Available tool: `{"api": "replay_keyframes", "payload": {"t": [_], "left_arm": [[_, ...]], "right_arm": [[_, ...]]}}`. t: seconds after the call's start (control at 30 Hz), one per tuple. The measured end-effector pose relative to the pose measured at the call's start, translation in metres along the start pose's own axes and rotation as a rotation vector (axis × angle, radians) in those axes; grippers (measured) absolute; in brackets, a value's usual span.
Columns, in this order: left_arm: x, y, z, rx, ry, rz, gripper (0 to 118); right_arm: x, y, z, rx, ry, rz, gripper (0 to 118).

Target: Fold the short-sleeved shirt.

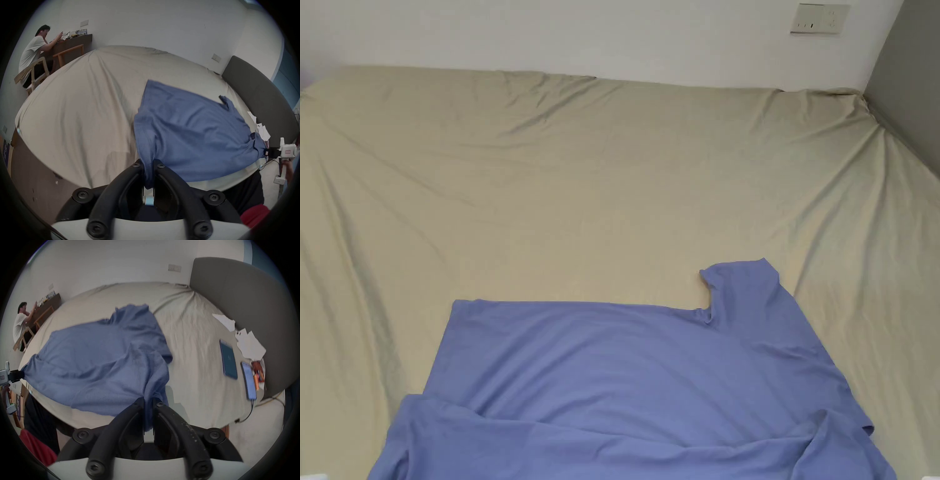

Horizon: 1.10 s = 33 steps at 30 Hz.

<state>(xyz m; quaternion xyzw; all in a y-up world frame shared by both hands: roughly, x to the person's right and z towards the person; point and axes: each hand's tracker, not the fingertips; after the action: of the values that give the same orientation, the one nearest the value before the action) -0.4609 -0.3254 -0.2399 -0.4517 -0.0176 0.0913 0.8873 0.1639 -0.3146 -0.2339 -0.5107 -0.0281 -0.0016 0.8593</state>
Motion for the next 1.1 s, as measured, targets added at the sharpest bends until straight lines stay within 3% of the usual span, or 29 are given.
{"api": "replay_keyframes", "payload": {"t": [0.2, 0.23, 0.27, 0.3, 0.33, 0.37, 0.4, 0.5, 0.63, 0.67, 0.73, 0.77, 0.8, 0.83, 0.87, 0.97, 1.1], "left_arm": [[-0.001, -0.013, -0.02, 0.012, 0.03, -0.068, 11], [-0.001, -0.012, -0.022, -0.006, 0.079, -0.086, 18], [-0.004, -0.01, -0.021, -0.001, 0.119, -0.111, 35], [-0.008, -0.006, -0.013, 0.043, 0.109, -0.097, 64], [-0.011, 0.0, -0.002, 0.082, 0.099, -0.053, 79], [-0.016, 0.012, 0.015, 0.147, 0.059, 0.016, 93], [-0.016, 0.026, 0.035, 0.229, 0.03, 0.05, 106], [0.006, 0.056, 0.083, 0.435, -0.012, -0.029, 111], [0.059, 0.07, 0.135, 0.629, -0.045, -0.165, 110], [0.076, 0.07, 0.143, 0.686, -0.092, -0.195, 109], [0.099, 0.069, 0.15, 0.728, -0.119, -0.203, 83], [0.11, 0.067, 0.15, 0.732, -0.111, -0.216, 61], [0.117, 0.064, 0.146, 0.75, -0.105, -0.257, 27], [0.124, 0.063, 0.145, 0.744, -0.106, -0.272, 9], [0.132, 0.06, 0.142, 0.733, -0.1, -0.276, 0], [0.136, 0.053, 0.13, 0.723, -0.098, -0.294, 0], [0.136, 0.05, 0.125, 0.698, -0.127, -0.303, 0]], "right_arm": [[-0.001, -0.007, -0.019, -0.043, -0.018, -0.009, 11], [-0.002, -0.005, -0.017, -0.047, -0.026, 0.001, 18], [0.0, -0.002, -0.011, -0.062, -0.079, 0.027, 30], [0.001, 0.003, -0.002, -0.056, -0.117, 0.025, 58], [0.004, 0.007, 0.013, 0.0, -0.136, 0.01, 78], [0.005, 0.015, 0.033, 0.097, -0.133, -0.003, 90], [0.004, 0.023, 0.058, 0.205, -0.129, -0.021, 95], [-0.013, 0.039, 0.123, 0.583, -0.045, -0.051, 98], [-0.051, 0.046, 0.169, 0.779, 0.121, -0.076, 103], [-0.063, 0.045, 0.174, 0.818, 0.143, -0.056, 103], [-0.087, 0.045, 0.179, 0.856, 0.104, -0.041, 87], [-0.097, 0.044, 0.179, 0.856, 0.092, -0.029, 69], [-0.105, 0.042, 0.179, 0.865, 0.09, -0.006, 33], [-0.111, 0.043, 0.177, 0.869, 0.089, -0.002, 11], [-0.118, 0.042, 0.175, 0.866, 0.084, -0.003, 4], [-0.128, 0.04, 0.17, 0.864, 0.077, 0.063, 0], [-0.129, 0.041, 0.166, 0.842, 0.057, 0.077, 0]]}}
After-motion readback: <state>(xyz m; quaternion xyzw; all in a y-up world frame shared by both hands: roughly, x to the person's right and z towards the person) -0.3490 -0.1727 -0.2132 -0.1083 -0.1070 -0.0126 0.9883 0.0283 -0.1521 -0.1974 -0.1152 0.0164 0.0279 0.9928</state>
